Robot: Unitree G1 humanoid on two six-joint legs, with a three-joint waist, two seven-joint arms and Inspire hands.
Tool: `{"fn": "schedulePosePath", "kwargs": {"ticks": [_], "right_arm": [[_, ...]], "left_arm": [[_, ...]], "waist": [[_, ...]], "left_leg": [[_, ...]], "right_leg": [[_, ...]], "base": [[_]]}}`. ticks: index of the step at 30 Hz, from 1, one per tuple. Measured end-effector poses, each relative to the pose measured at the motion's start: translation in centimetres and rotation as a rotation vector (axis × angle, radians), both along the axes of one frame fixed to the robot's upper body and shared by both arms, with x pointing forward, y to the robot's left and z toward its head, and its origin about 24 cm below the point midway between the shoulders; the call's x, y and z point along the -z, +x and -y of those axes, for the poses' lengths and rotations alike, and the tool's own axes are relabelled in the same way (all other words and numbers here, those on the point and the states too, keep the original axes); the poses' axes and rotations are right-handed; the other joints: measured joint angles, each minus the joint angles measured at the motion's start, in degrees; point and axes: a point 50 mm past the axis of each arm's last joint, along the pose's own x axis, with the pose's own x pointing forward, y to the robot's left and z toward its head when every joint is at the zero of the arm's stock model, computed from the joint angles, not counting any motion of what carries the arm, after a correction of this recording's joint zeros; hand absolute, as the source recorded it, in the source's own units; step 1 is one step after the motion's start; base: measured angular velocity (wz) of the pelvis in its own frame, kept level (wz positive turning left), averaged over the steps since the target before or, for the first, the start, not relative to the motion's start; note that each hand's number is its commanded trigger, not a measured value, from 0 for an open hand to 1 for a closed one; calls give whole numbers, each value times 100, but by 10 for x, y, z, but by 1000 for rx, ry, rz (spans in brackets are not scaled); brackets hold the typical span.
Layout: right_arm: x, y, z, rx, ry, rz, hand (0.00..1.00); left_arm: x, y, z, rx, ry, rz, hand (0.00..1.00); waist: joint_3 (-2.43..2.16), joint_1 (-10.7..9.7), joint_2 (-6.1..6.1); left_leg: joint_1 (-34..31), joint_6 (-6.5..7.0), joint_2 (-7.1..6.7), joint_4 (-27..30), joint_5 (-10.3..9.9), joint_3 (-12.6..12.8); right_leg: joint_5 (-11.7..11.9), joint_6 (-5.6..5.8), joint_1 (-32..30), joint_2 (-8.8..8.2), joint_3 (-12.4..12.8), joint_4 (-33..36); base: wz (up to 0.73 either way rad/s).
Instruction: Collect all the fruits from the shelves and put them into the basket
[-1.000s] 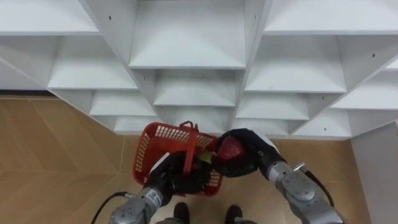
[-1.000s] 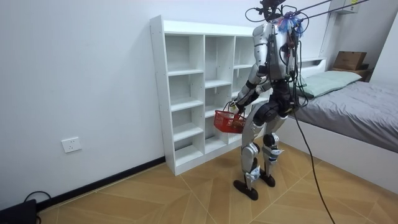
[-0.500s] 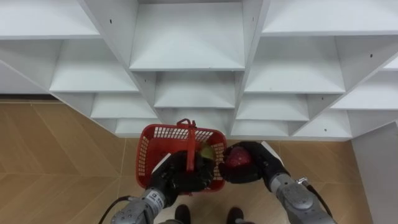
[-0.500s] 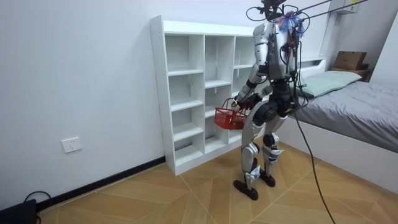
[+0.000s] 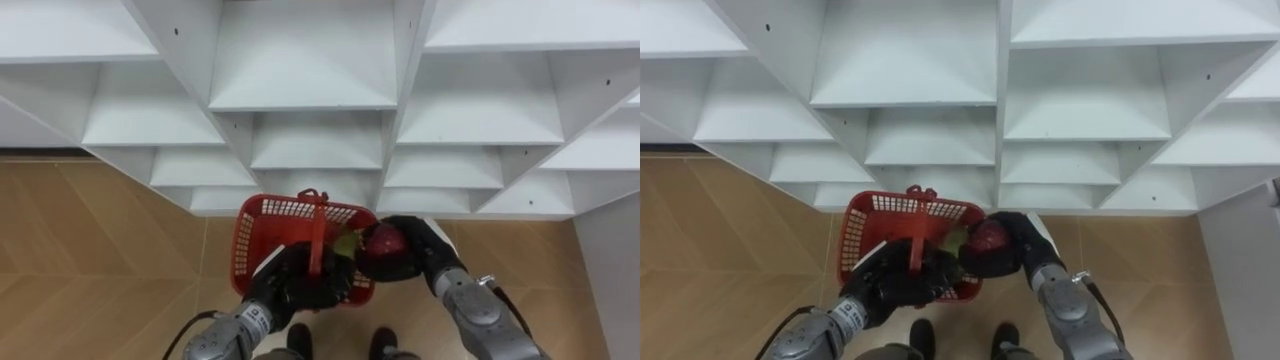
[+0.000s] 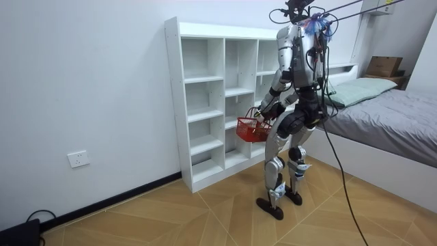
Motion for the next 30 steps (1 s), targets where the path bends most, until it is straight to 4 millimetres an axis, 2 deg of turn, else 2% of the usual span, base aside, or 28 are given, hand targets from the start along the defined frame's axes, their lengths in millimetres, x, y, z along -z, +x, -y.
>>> {"fn": "schedulePosePath", "kwargs": {"ticks": [7,15,20,30], "right_arm": [[-13,17,3,61,-22,67,100],[-14,18,3,116,-32,86,100],[-14,18,-5,132,-10,89,100],[-11,14,-21,69,74,53,100]], "left_arm": [[3,0,6,17,-8,-27,100],[3,-1,13,51,-28,-36,100],[-1,2,21,87,-56,-22,100],[-2,4,26,65,-121,-40,100]], "waist": [[-3,-17,1],[-18,-1,24],[-38,9,56],[-36,13,52]], "left_leg": [[-8,0,6,28,0,-2],[-11,0,13,44,0,1],[-8,0,13,53,1,10],[11,8,7,112,-1,136]], "right_leg": [[1,-1,1,7,-4,-3],[10,-3,0,11,-2,4],[11,-5,0,9,-2,21],[-1,-3,-97,-13,157,201]], "base": [[0],[0],[0],[-5]]}}
